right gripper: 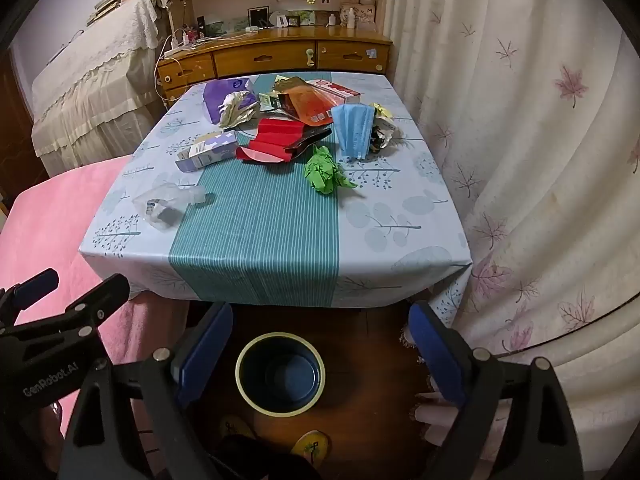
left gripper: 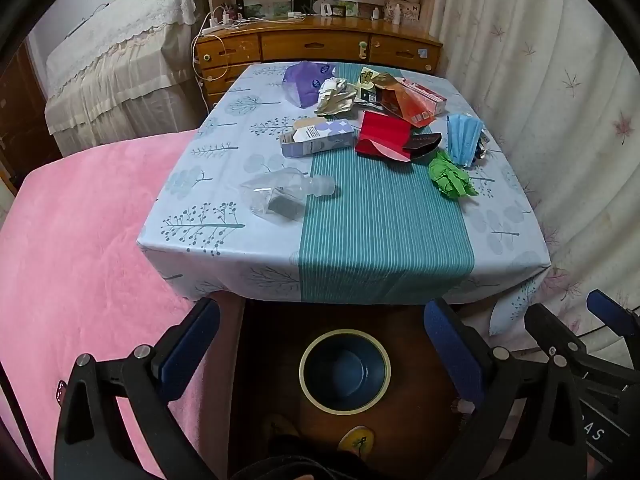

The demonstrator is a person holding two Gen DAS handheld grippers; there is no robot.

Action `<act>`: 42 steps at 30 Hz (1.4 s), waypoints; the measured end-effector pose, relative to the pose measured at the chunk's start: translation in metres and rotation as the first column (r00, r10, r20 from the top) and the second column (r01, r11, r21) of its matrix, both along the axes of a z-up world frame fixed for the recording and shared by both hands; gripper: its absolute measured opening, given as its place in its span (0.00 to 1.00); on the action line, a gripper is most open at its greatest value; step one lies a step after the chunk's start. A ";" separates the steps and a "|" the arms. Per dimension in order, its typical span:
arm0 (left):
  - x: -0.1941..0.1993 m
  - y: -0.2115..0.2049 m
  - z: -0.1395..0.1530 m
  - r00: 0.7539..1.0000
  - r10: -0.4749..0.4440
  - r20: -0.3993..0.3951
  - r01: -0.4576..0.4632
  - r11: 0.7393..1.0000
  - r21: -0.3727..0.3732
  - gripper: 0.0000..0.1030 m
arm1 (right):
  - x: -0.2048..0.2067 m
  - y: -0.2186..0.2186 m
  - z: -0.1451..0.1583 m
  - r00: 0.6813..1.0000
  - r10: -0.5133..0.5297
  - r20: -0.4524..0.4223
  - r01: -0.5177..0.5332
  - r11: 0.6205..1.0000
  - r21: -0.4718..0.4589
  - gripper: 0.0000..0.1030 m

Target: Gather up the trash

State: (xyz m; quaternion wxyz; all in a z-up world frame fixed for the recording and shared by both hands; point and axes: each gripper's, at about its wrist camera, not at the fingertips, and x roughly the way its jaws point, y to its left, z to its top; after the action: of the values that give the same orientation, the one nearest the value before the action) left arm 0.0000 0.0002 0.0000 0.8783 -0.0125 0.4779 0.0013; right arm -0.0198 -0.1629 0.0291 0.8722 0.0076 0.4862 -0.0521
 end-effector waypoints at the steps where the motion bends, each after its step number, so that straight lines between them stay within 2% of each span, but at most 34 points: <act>1: 0.000 0.000 0.000 1.000 0.001 0.001 -0.001 1.000 0.000 0.98 | 0.000 -0.001 0.000 1.000 0.000 -0.001 0.000 1.000 0.000 0.88; 14: 0.002 -0.005 -0.001 1.000 -0.016 0.019 0.016 1.000 -0.017 0.98 | -0.002 -0.005 -0.001 1.000 -0.005 -0.005 0.005 1.000 0.012 0.88; 16: -0.005 -0.003 0.009 1.000 -0.009 0.025 0.010 1.000 -0.024 0.98 | -0.004 -0.005 -0.003 1.000 -0.006 -0.005 0.006 1.000 0.014 0.88; 20: -0.003 -0.006 0.011 1.000 -0.009 0.028 0.009 1.000 -0.020 0.98 | -0.003 -0.007 -0.002 1.000 -0.004 -0.006 0.005 1.000 0.017 0.88; 42: -0.009 -0.001 0.008 1.000 -0.009 0.028 0.009 1.000 -0.019 0.98 | -0.005 -0.011 -0.001 1.000 -0.008 -0.008 0.009 1.000 0.029 0.88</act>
State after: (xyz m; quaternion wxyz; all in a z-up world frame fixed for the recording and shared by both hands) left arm -0.0092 -0.0008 0.0081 0.8848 -0.0188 0.4655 -0.0075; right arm -0.0251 -0.1737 0.0280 0.8700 0.0220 0.4901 -0.0489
